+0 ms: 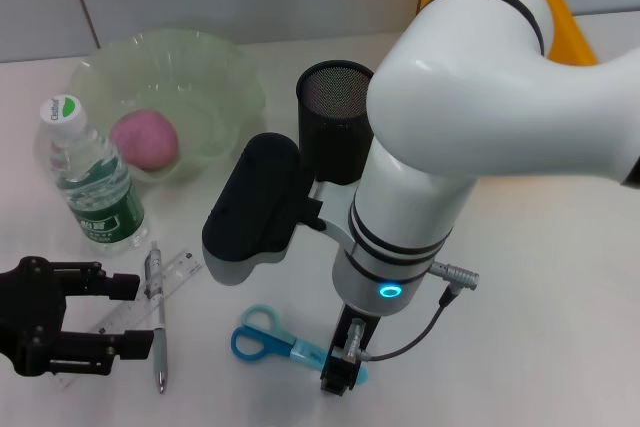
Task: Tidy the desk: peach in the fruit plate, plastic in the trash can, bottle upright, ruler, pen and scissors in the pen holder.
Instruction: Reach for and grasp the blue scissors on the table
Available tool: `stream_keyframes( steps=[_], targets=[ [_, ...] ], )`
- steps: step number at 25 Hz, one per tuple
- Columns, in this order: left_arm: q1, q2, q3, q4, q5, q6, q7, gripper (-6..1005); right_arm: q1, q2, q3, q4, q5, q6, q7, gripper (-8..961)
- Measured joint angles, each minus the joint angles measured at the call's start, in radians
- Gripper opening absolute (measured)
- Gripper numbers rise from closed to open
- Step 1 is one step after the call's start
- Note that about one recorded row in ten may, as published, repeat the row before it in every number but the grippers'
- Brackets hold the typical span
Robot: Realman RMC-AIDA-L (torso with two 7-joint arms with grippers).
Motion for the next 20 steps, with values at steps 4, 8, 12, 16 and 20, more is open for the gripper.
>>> stream_keyframes(
  steps=[4,8,12,16,20],
  targets=[
    [0.0,0.0,0.0,0.0,0.0,0.0,0.0,756,-0.002,0.0,0.0,0.0,0.0,0.001,0.0,388],
    [-0.002,-0.002,0.0,-0.001,0.0,0.0,0.0,756,-0.003,0.0,0.0,-0.004,0.0,0.0,0.0,371],
    [-0.003,-0.001,0.0,-0.002,0.0,0.0,0.002,756,-0.004,0.0,-0.01,-0.009,0.002,-0.001,0.0,354],
    [-0.003,-0.001,0.0,-0.002,0.0,0.0,0.003,756,-0.004,0.0,-0.013,-0.008,0.004,-0.001,0.0,336],
    [-0.003,0.0,0.0,-0.002,0.0,0.0,0.003,756,-0.004,0.0,-0.013,-0.009,0.004,-0.001,0.001,319]
  ],
)
